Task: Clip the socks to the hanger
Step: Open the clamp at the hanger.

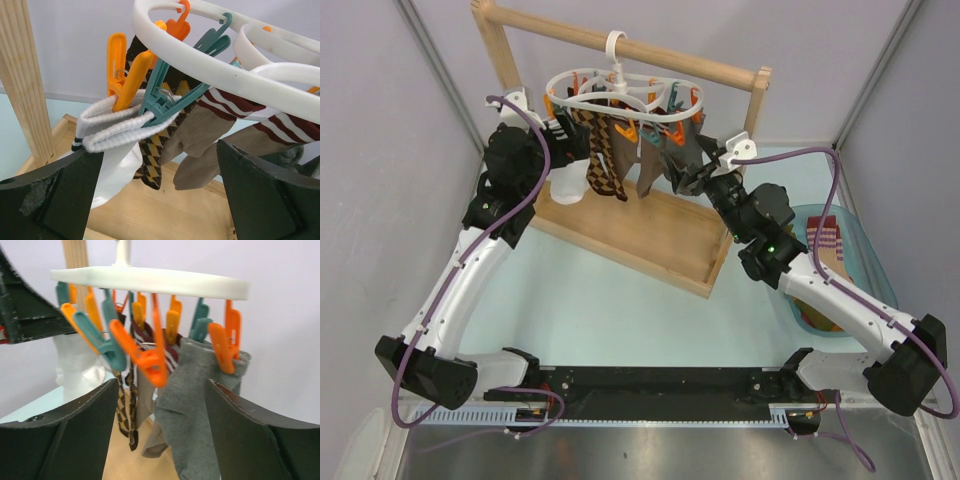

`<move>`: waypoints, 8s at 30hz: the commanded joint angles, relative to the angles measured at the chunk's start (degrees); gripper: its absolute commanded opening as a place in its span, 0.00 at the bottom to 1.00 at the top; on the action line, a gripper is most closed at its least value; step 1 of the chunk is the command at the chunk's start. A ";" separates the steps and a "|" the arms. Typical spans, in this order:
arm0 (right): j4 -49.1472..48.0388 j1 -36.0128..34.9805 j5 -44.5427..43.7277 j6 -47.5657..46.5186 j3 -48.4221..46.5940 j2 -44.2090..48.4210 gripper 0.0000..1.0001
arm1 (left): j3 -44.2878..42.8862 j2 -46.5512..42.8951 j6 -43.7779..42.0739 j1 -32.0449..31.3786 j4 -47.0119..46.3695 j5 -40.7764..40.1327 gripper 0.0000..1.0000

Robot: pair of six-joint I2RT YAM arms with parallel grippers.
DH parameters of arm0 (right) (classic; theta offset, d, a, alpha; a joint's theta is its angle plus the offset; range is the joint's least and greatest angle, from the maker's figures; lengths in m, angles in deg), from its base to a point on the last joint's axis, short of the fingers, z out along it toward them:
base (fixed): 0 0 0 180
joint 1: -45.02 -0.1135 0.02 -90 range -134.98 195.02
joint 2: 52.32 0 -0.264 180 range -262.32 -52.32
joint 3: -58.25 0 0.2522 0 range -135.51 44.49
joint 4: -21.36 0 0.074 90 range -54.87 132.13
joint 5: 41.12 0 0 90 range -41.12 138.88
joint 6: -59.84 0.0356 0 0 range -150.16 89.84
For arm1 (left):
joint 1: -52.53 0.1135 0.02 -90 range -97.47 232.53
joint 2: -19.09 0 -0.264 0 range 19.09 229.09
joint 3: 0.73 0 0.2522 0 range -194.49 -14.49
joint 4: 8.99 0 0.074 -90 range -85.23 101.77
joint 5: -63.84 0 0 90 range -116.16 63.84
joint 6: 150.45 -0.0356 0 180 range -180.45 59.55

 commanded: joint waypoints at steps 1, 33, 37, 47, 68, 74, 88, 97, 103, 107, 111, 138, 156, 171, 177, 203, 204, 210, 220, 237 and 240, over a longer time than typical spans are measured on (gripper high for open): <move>-2.33 0.34 6.22 -1.91 -2.86 -0.66 0.72 | -0.52 -0.18 -0.10 0.67 -0.94 1.56 1.00; -4.96 3.50 11.68 -1.11 -5.85 -2.51 0.29 | -2.02 -0.80 -0.01 0.67 1.35 4.19 1.00; -4.08 2.72 11.85 -1.38 -5.85 -1.81 0.15 | -2.11 -1.41 0.07 0.67 2.05 4.55 1.00; -2.94 -5.79 0.72 -9.37 -5.85 -1.02 0.07 | -6.05 -6.24 2.70 0.67 10.30 7.44 1.00; -15.59 -20.23 -17.06 -28.97 -7.44 -10.07 0.06 | -11.60 -11.09 16.16 -13.12 13.74 14.92 0.93; -17.18 -20.40 -16.98 -29.68 -7.70 -11.39 0.06 | -12.21 -7.48 16.51 -15.85 12.77 11.67 0.72; -17.62 -20.40 -16.27 -29.50 -7.70 -12.62 0.07 | -12.92 -3.35 16.86 -16.99 11.98 8.06 0.47; -14.02 -19.97 -14.61 -26.87 -7.70 -11.30 0.24 | -13.35 -2.38 15.20 -17.08 11.80 5.87 0.26; -7.43 -16.89 -9.60 -18.53 -7.70 -7.97 0.38 | -13.09 -2.20 12.12 -17.08 10.84 3.85 0.22; -2.60 -14.26 -3.98 -13.34 -7.70 -5.86 0.51 | -13.27 -1.59 9.49 -16.99 9.00 3.40 0.23; -0.66 -10.40 1.46 -8.51 -7.70 -4.89 0.57 | -13.18 -1.15 7.11 -16.90 6.80 3.32 0.24; -0.48 -3.09 19.32 -1.64 -12.71 -9.98 0.67 | -13.44 -0.80 6.75 -14.97 6.09 8.94 0.27; 0.05 -2.56 22.22 0.29 -13.94 -9.81 0.11 | -13.71 -2.64 8.16 -13.92 6.44 11.49 0.47; -0.12 -3.18 21.61 2.22 -14.29 -9.28 0.02 | -5.01 -10.03 -0.09 -13.92 0.39 16.85 0.84; 1.10 -3.44 20.47 3.71 -14.91 -8.84 0.02 | -4.48 -8.36 -2.56 -13.92 -3.40 19.83 0.81; 10.60 -2.74 17.56 20.15 -19.13 -7.61 0.00 | -11.33 -5.81 7.28 -13.92 2.49 20.89 0.73; 10.60 -2.74 17.65 20.24 -19.13 -7.44 0.00 | -11.68 -5.55 7.89 -13.92 2.49 21.50 0.73; 10.25 -2.74 17.92 20.68 -19.13 -7.70 0.00 | -14.14 -4.05 7.46 -13.92 4.94 20.03 0.73; 9.98 -2.83 18.27 21.03 -19.04 -7.87 0.00 | -14.58 -3.26 -0.45 -15.41 6.18 16.24 0.72; 9.72 -3.09 18.44 21.21 -19.13 -8.23 0.00 | -20.21 0.43 -6.52 -20.16 10.40 8.51 0.57; 9.63 -3.09 18.53 21.21 -19.13 -8.14 0.00 | -21.44 1.57 -6.52 -20.33 11.98 7.01 0.57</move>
